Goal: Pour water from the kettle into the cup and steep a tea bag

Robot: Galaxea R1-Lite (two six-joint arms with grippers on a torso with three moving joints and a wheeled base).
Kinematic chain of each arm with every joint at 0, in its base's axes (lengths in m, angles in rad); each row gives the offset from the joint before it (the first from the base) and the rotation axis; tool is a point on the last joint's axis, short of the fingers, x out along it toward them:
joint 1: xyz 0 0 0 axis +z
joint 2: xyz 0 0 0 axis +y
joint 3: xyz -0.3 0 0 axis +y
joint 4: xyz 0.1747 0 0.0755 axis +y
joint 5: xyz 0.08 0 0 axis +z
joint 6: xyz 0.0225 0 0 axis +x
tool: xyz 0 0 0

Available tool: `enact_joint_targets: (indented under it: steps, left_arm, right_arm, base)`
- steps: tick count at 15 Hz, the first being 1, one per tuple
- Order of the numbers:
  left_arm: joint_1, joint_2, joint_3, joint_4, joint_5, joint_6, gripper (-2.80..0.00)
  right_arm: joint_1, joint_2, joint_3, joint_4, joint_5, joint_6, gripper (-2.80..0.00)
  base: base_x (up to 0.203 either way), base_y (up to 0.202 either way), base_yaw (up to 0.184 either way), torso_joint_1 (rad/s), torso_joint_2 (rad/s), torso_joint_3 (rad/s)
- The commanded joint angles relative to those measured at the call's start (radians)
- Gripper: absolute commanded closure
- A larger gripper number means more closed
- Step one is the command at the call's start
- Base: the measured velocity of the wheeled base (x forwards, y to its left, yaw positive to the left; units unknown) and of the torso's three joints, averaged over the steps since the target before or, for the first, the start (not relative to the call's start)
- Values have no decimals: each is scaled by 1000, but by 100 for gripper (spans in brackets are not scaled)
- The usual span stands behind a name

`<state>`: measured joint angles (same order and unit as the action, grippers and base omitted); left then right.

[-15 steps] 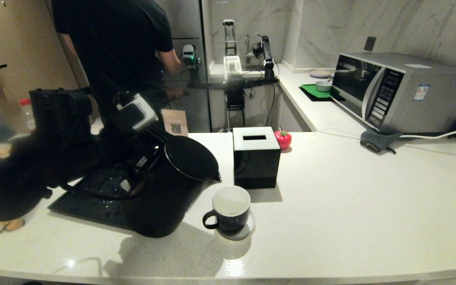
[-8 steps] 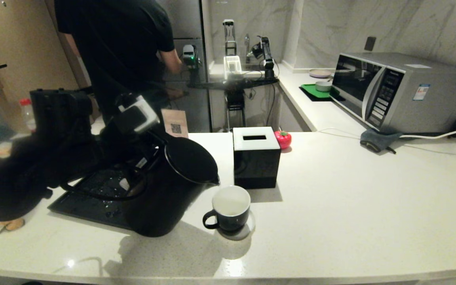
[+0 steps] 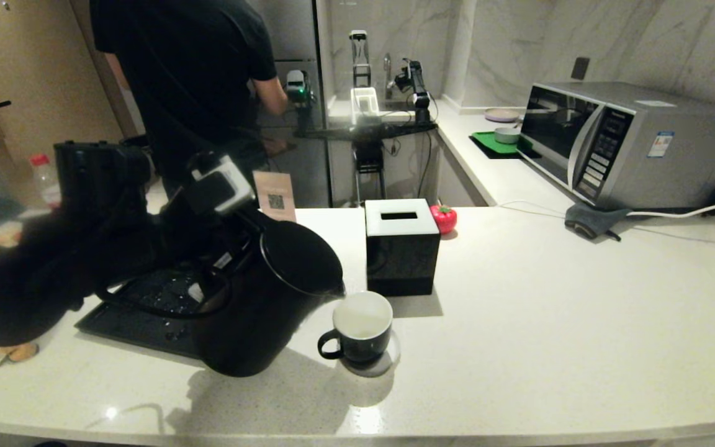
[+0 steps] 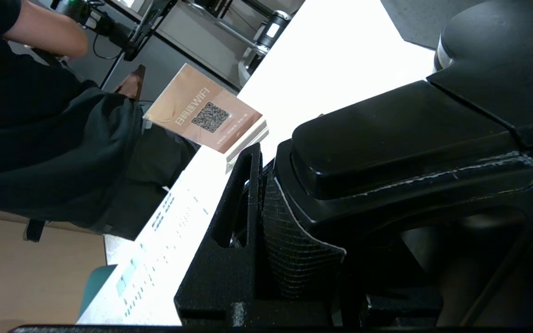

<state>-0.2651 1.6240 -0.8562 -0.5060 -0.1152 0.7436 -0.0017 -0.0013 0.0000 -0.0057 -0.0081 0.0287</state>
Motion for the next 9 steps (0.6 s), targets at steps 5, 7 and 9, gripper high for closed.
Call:
enact_joint_targets:
  steps: [5,7,9]
  left_arm:
    - [-6,0,-20,37,12,17,0]
    - [-12,0,-23,38,12,25,0]
    - [-15,0,-23,40,18,26,0]
  right_arm:
    - [0,1,0,0,0,0,0]
    - [0,1,0,0,-1,0,0]
    - [0,1,0,0,0,0,0]
  base:
    - [0,0,0,0,0,0]
    - [0,0,0,0,0,0]
    - [0,0,0,0,0,0]
